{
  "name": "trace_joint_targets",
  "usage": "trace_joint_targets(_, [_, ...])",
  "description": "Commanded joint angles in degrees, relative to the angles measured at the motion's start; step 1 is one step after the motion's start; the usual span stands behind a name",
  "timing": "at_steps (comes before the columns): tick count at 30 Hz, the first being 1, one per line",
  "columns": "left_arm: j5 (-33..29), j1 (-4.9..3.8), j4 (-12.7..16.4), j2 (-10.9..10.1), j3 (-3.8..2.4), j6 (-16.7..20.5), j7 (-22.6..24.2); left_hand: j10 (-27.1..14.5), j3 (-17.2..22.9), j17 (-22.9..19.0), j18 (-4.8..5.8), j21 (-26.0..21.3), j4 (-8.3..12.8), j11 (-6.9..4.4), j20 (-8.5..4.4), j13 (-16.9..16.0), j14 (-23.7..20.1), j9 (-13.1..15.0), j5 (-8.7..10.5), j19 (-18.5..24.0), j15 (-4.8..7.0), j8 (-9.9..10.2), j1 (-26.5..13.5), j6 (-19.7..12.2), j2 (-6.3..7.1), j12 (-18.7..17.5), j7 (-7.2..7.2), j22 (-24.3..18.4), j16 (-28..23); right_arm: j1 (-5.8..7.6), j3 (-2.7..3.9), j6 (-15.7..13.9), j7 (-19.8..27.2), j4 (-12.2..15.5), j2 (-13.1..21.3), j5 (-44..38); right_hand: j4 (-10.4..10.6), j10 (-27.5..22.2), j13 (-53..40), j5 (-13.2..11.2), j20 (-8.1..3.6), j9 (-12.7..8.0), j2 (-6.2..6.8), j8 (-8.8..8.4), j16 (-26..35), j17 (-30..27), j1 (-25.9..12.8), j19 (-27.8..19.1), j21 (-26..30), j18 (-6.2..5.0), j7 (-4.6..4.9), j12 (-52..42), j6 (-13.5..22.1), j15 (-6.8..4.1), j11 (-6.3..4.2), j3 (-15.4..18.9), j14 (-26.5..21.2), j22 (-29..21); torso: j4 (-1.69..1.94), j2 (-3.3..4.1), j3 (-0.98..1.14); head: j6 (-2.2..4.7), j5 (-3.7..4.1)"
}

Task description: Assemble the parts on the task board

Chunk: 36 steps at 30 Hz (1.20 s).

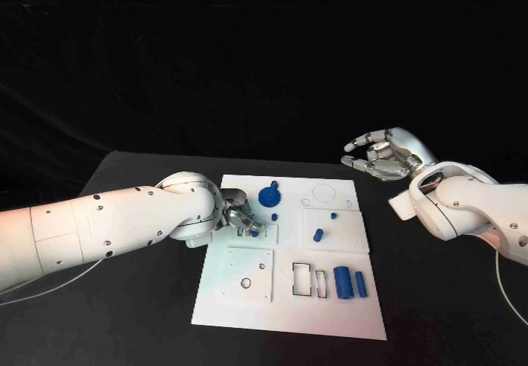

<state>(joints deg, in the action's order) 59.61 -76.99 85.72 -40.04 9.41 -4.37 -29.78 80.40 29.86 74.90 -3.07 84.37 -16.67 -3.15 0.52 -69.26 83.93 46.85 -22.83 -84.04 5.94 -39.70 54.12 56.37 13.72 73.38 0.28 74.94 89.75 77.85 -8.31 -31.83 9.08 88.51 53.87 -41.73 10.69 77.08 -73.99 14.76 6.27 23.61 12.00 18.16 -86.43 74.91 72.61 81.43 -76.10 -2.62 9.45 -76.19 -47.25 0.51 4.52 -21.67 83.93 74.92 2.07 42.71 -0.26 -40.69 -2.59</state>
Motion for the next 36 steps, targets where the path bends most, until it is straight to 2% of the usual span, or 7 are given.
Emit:
trace_joint_targets(1, [-0.9, 0.18, 0.2, -0.1, 0.07, 0.4, 0.1, 0.2, -0.5, 15.1, 0.61, 0.2, 0.1, -0.06, -0.5, -0.1, 6.1, 0.1, -0.23, -1.4, 0.36, 0.3, 0.4, 0.1, 0.3, 0.0, 0.33, 3.0, 0.2, -0.03, 0.01, 0.1, 0.5, 0.0, -0.1, -0.5, -0.2, -0.3, 0.1, -1.2, -0.12, -0.1, -0.04, 0.41, 0.4, 4.9, 0.2, -0.3, 0.2, -1.03, -0.32, 0.4, 0.0, -0.44, -0.24, -0.2, 3.7, 4.6, 0.03, -0.01, 0.0, -0.02, 0.01])
trace_joint_targets(10, [-1.5, 0.16, 1.0, -0.9, -1.2, 1.2, 0.1, 0.2, -1.0, 15.1, 0.6, 0.2, 0.0, -0.06, -0.51, -0.1, 6.1, 0.1, -0.21, -1.3, 0.36, 0.4, 0.3, 0.2, 0.11, 0.0, 0.35, 3.0, 0.2, -0.03, 0.01, 0.0, 0.5, -0.2, -0.1, -0.6, -0.2, -0.4, 0.1, -1.4, -0.12, -0.1, -0.01, 0.45, 0.4, 4.8, 0.2, -0.4, 0.3, -1.05, -0.31, 0.4, 0.1, -0.43, -0.23, -0.2, 3.7, 4.5, 0.08, -0.06, 0.0, 0.31, -0.02])
trace_joint_targets(18, [-4.5, -0.2, 2.3, -2.4, -4.29, 2.1, 0.4, -1.3, -2.9, 15.1, 0.37, -0.4, 0.0, 0.25, -0.47, 2.4, 6.1, 0.0, -0.32, -0.9, 0.17, 1.0, 0.8, -0.9, -0.06, -2.2, 0.69, 1.8, 0.2, -0.05, 0.01, 0.1, 0.5, -0.6, -0.3, -0.6, -0.2, -0.4, 0.1, -1.5, -0.12, -0.1, -0.01, 0.45, 0.4, 4.9, 0.1, -0.4, 0.4, -1.05, -0.31, 0.4, 0.1, -0.43, -0.22, -0.2, 3.7, 4.5, -0.02, -0.08, -0.01, 0.81, -0.01])
trace_joint_targets(19, [-4.9, -0.43, 2.4, -2.6, -4.6, 2.1, 0.5, -4.1, -3.9, 15.1, 0.07, -1.3, 0.0, 1.05, -0.18, 6.8, 6.1, -0.7, -0.46, -0.2, -0.42, 3.0, 1.8, -3.4, -0.15, -6.1, 1.72, 0.2, 0.2, -0.05, 0.01, 0.1, 0.5, -0.7, -0.3, -0.6, -0.2, -0.4, 0.1, -1.5, -0.12, -0.1, -0.01, 0.45, 0.4, 4.9, 0.1, -0.4, 0.4, -1.05, -0.31, 0.4, 0.1, -0.43, -0.22, -0.2, 3.7, 4.5, -0.02, -0.1, 0.0, 0.83, -0.01])
trace_joint_targets(22, [-5.7, -1.75, 2.2, -3.2, -5.24, 1.6, 0.6, -7.6, -4.9, 14.9, -0.18, -2.1, 0.2, 2.55, 0.74, 12.3, 6.0, -2.6, -0.61, 0.5, -1.64, 6.5, 4.1, -6.7, -0.35, -11.0, 3.49, -1.2, 0.1, -0.06, 0.0, 0.2, 0.5, -0.8, -0.3, -0.6, -0.1, -0.3, 0.1, -1.5, -0.12, -0.1, -0.01, 0.46, 0.4, 4.9, 0.1, -0.4, 0.3, -1.05, -0.31, 0.4, 0.1, -0.43, -0.21, -0.1, 3.7, 4.5, 0.04, -0.06, 0.03, 1.08, -0.14])
trace_joint_targets(28, [-5.3, -4.85, -1.5, -3.0, -5.79, -1.2, 1.1, -9.2, -6.4, 14.6, -0.28, -2.4, 0.0, 3.39, 1.62, 14.6, 5.9, -4.2, -0.03, 0.7, -2.48, 8.5, 6.5, -6.7, 0.27, -13.0, 4.36, -1.5, 0.0, -0.06, 0.0, 0.2, 0.4, -1.1, -0.4, -0.6, -0.1, -0.3, 0.1, -1.5, -0.12, -0.1, -0.02, 0.47, 0.4, 4.9, 0.1, -0.3, 0.3, -1.04, -0.31, 0.3, 0.1, -0.43, -0.21, -0.1, 3.7, 4.6, 0.26, -0.14, 0.08, 1.63, -0.09])
trace_joint_targets(36, [-2.8, -5.75, -7.2, -0.5, -5.45, -3.8, 1.3, -9.3, -7.7, 14.7, -0.32, -2.5, -0.1, 3.57, 1.86, 15.0, 6.0, -4.8, 1.11, 0.7, -2.69, 9.1, 6.1, -6.5, 0.17, -13.2, 4.5, -1.7, 0.1, -0.06, 0.0, 0.3, 0.3, -1.2, -0.5, -0.6, -0.1, -0.3, 0.1, -1.5, -0.12, -0.1, -0.02, 0.47, 0.4, 4.9, 0.1, -0.3, 0.3, -1.04, -0.31, 0.3, 0.1, -0.43, -0.21, -0.1, 3.7, 4.6, 0.27, 0.04, -0.08, 1.36, 0.01])
